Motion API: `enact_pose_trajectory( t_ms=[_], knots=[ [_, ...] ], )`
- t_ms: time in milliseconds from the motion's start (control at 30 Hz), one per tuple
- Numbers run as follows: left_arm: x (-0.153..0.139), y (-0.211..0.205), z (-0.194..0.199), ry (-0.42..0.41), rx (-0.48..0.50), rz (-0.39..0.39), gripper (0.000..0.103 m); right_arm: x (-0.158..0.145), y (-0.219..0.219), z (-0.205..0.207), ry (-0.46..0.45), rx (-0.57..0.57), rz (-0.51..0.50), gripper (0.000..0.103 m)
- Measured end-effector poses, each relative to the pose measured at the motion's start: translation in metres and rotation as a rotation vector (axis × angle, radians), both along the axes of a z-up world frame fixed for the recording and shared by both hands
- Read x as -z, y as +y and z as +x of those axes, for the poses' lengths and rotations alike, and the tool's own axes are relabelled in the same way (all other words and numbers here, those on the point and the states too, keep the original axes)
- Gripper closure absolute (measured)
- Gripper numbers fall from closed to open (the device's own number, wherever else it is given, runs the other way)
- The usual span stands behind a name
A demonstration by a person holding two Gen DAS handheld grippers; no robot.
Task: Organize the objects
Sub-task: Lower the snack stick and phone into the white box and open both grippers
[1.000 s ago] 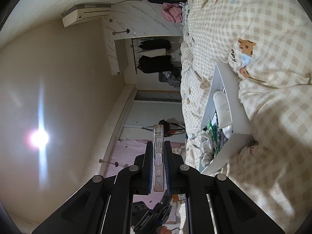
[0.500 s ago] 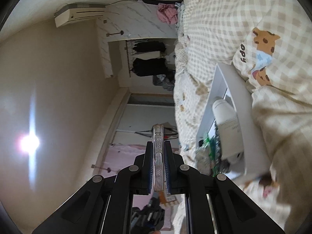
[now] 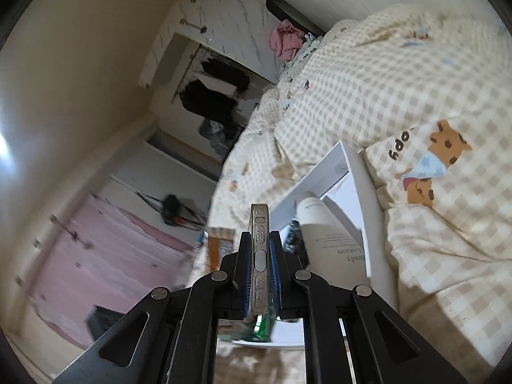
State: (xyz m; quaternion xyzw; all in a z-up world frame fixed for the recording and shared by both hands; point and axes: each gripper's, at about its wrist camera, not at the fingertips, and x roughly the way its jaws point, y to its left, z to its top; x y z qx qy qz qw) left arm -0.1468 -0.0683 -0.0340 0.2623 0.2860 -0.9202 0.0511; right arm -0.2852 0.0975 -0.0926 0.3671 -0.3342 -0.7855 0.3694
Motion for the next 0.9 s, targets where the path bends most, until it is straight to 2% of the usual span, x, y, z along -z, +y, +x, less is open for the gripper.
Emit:
enact_pose_trajectory(
  t_ms=[100,233,333,400,600,700,767,867,900],
  knots=[
    [0.001,0.002,-0.002,-0.013,0.002,-0.016,0.101,-0.008,-0.004,0.005,0.014,0.008,0.069,0.093],
    [0.002,0.006,-0.004,-0.024,0.008,-0.039,0.100,-0.015,0.013,0.015,0.020,0.005,0.104,0.092],
    [0.002,0.009,-0.006,-0.033,0.019,-0.057,0.100,-0.020,0.004,0.014,0.031,0.011,0.144,0.090],
    [0.002,0.012,-0.006,-0.035,0.026,-0.070,0.100,-0.027,0.016,0.027,0.039,0.007,0.167,0.089],
    [0.004,0.019,-0.010,-0.057,0.042,-0.103,0.099,-0.036,0.016,0.037,0.060,-0.007,0.223,0.088],
    [0.004,0.022,-0.010,-0.061,0.042,-0.120,0.097,-0.038,0.018,0.043,0.068,-0.009,0.255,0.082],
    [0.003,0.023,-0.009,-0.065,0.035,-0.131,0.087,-0.041,0.018,0.045,0.073,-0.016,0.246,0.056],
    [0.001,0.027,-0.006,-0.063,0.029,-0.147,0.070,-0.048,0.023,0.050,0.092,-0.019,0.243,0.056],
    [-0.002,0.028,-0.003,-0.052,0.031,-0.154,0.069,-0.050,0.023,0.051,0.101,-0.019,0.246,0.055]
  ],
)
